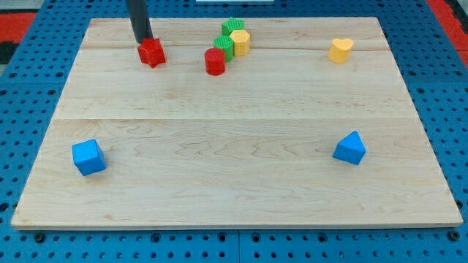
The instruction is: Push the red star towards center
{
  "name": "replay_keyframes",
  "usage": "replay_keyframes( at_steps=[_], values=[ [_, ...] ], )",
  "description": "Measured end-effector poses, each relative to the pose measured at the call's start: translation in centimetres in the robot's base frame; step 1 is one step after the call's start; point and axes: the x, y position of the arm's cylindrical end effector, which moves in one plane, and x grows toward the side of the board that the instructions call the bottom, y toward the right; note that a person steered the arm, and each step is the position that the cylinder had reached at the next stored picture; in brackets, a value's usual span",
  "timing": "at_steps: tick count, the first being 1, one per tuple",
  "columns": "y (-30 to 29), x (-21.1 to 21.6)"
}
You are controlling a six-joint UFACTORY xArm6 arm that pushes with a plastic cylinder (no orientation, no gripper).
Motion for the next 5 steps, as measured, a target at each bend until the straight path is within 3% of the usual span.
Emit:
replay_keyframes(
  at_steps=[1, 3, 5],
  values=[
    [1.7, 3.5],
    [9.0, 6.3],
    [6.6, 6.3]
  ],
)
